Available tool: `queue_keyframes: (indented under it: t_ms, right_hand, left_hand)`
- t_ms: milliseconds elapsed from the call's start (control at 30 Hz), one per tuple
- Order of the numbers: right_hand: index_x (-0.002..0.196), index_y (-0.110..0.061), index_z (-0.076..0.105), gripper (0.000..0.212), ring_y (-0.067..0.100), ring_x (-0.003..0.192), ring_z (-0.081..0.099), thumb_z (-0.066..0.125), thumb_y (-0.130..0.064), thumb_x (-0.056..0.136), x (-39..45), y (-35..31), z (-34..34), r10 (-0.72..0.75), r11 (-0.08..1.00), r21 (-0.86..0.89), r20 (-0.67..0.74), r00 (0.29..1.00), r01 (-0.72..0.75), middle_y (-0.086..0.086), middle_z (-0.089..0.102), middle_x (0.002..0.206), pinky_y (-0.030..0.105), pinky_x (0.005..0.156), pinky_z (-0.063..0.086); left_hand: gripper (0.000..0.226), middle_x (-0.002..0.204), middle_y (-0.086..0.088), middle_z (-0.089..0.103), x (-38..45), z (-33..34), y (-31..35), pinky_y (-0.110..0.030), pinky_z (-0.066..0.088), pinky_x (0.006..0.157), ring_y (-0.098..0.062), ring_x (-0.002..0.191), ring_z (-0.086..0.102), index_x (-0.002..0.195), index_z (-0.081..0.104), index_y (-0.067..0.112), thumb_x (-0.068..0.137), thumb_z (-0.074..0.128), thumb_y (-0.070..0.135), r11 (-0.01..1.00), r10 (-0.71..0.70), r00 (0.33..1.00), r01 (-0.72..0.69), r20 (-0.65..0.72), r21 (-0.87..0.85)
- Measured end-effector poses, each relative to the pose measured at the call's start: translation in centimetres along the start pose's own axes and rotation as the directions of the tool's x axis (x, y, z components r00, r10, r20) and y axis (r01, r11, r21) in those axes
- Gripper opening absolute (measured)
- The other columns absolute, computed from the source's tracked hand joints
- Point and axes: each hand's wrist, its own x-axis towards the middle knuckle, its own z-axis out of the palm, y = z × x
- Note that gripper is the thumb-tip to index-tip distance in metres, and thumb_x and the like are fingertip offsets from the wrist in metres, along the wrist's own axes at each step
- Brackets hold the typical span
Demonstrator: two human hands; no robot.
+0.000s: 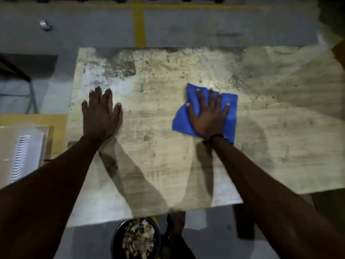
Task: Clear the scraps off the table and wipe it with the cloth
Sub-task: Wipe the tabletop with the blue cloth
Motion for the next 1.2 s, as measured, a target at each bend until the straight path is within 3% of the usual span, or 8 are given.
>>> queue_keyframes:
  t_ms: [267,433,533,600,733,900,1033,1200]
  right_hand:
    - [0.161,-0.029,0.037,0.079,0.048,0.156,0.017,0.025,-0.069,0.094,11.7,-1.7,3.8,0.387,0.922,-0.025,0.108,0.916,-0.387,0.021,0.027,0.169,0.074,0.120,0.009]
    - [0.161,-0.031,0.036,0.079,0.043,0.157,0.020,0.022,-0.070,0.094,13.8,-12.5,5.9,0.021,0.999,0.042,0.224,0.974,-0.031,0.016,0.029,0.169,0.068,0.122,0.005]
    - [0.161,-0.035,0.035,0.074,0.037,0.159,0.017,0.030,-0.070,0.097,13.2,-16.6,6.4,-0.351,0.934,0.174,0.268,0.897,0.313,0.008,0.028,0.171,0.067,0.124,0.007]
    - [0.160,-0.039,0.036,0.072,0.033,0.160,0.017,0.032,-0.072,0.097,13.9,-16.2,6.6,-0.407,0.910,0.193,0.250,0.879,0.366,0.004,0.028,0.171,0.065,0.125,0.010]
    - [0.156,-0.037,0.045,0.071,0.037,0.156,0.027,0.037,-0.073,0.096,16.0,-12.1,7.1,0.005,0.999,0.034,0.129,0.992,-0.009,0.007,0.038,0.166,0.068,0.122,0.016]
    - [0.165,-0.032,0.025,0.075,0.042,0.160,0.006,0.032,-0.069,0.100,18.5,-13.9,6.8,0.283,0.957,-0.009,0.264,0.922,-0.291,0.014,0.016,0.173,0.071,0.123,0.003]
    - [0.165,-0.034,0.024,0.077,0.042,0.160,0.006,0.025,-0.071,0.097,18.2,-20.1,7.8,-0.035,0.998,0.066,0.339,0.940,0.013,0.013,0.015,0.173,0.069,0.124,0.001]
    - [0.163,-0.042,0.026,0.079,0.033,0.161,0.008,0.017,-0.078,0.092,14.3,-24.1,7.0,-0.384,0.922,0.195,0.353,0.853,0.334,0.004,0.017,0.174,0.064,0.124,0.002]
  left_hand:
    - [0.067,0.172,-0.009,0.025,0.7,0.1,0.2,-0.053,0.021,0.125,-0.029,0.159,0.024,0.162,0.037,0.021,0.102,0.042,0.052,0.999,-0.036,0.996,0.035,-0.081,-0.012]
    - [0.066,0.171,-0.008,0.028,1.6,-0.4,0.5,-0.054,0.024,0.124,-0.028,0.158,0.026,0.160,0.040,0.020,0.099,0.045,0.044,0.998,-0.057,0.996,0.057,-0.069,-0.010]
    - [0.066,0.171,-0.006,0.029,1.6,-0.6,0.6,-0.054,0.026,0.123,-0.028,0.157,0.029,0.159,0.042,0.021,0.097,0.047,0.040,0.998,-0.065,0.995,0.064,-0.070,-0.010]
    - [0.066,0.172,-0.005,0.029,1.7,-0.7,0.7,-0.053,0.026,0.123,-0.027,0.157,0.030,0.159,0.043,0.021,0.096,0.049,0.038,0.997,-0.072,0.994,0.070,-0.079,-0.024]
    - [0.065,0.173,-0.002,0.024,1.6,-0.9,1.1,-0.054,0.023,0.126,-0.023,0.160,0.022,0.161,0.040,0.022,0.099,0.049,0.041,0.995,-0.084,0.995,0.080,-0.059,-0.064]
    - [0.069,0.175,0.001,0.016,1.8,-0.7,0.8,-0.053,0.015,0.129,-0.019,0.163,0.010,0.163,0.034,0.020,0.101,0.046,0.048,0.990,-0.080,0.996,0.074,-0.044,-0.116]
    - [0.073,0.170,-0.003,0.031,2.0,-0.8,0.6,-0.052,0.016,0.129,-0.021,0.161,0.021,0.163,0.034,0.016,0.099,0.046,0.050,0.976,-0.092,0.993,0.075,-0.077,-0.203]
    - [0.071,0.163,-0.006,0.043,1.6,-1.3,0.0,-0.045,0.021,0.129,-0.027,0.151,0.039,0.159,0.036,0.009,0.098,0.050,0.040,0.883,-0.153,0.978,0.071,-0.142,-0.463]
